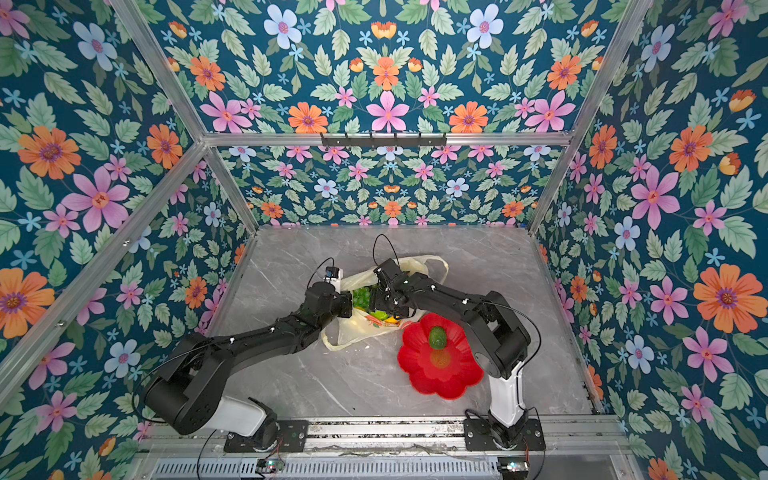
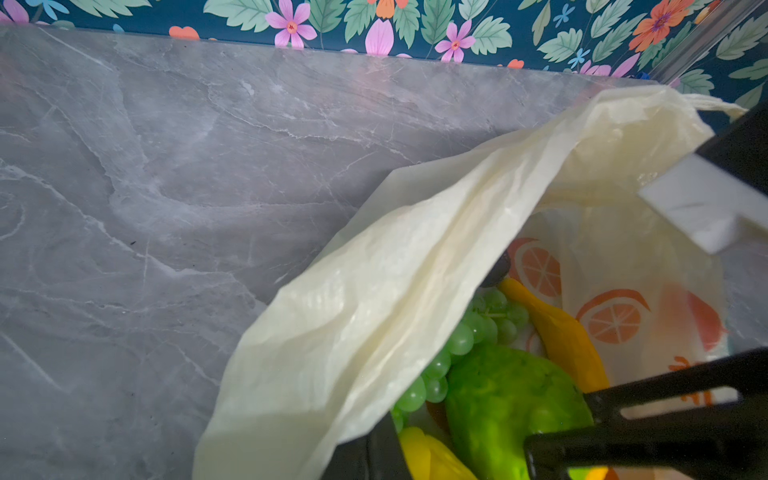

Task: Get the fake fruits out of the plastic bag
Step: 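Reach the right gripper back into the bag over the green custard apple, then grasp the green custard apple with the right gripper and lift it, then carry the custard apple over the red plate beside the avocado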

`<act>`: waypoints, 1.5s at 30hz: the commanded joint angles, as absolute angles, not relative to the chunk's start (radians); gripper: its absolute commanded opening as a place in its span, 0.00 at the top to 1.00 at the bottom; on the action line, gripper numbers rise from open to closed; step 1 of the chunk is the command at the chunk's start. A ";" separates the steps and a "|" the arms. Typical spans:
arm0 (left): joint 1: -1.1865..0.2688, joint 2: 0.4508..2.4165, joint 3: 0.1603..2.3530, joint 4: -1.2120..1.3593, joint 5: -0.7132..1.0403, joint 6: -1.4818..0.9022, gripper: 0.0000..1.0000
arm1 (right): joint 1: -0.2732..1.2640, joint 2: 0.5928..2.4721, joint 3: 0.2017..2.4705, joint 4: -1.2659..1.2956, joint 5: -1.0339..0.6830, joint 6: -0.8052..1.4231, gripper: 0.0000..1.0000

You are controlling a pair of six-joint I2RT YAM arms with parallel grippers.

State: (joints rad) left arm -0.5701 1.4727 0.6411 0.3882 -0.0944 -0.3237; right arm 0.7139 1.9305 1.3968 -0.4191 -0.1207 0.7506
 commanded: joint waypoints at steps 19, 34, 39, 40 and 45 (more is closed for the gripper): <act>-0.571 1.461 0.642 0.383 -0.106 -0.313 1.00 | 0.717 1.936 1.437 -0.451 -0.085 0.738 0.31; -0.571 1.457 0.642 0.380 -0.107 -0.309 1.00 | 0.706 1.773 1.374 -0.507 -0.031 0.700 0.33; -0.572 1.456 0.641 0.380 -0.107 -0.309 1.00 | 0.707 1.688 1.327 -0.536 -0.021 0.696 0.34; -0.572 1.456 0.641 0.380 -0.107 -0.310 1.00 | 0.707 1.670 1.316 -0.545 -0.018 0.696 0.34; -0.572 1.458 0.642 0.380 -0.104 -0.310 1.00 | 0.706 1.534 1.231 -0.593 -0.001 0.693 0.35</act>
State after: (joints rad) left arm -0.5713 1.4605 0.6411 0.3874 -0.1024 -0.3130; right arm 0.7048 1.5745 1.2587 -0.5426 -0.0227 0.7013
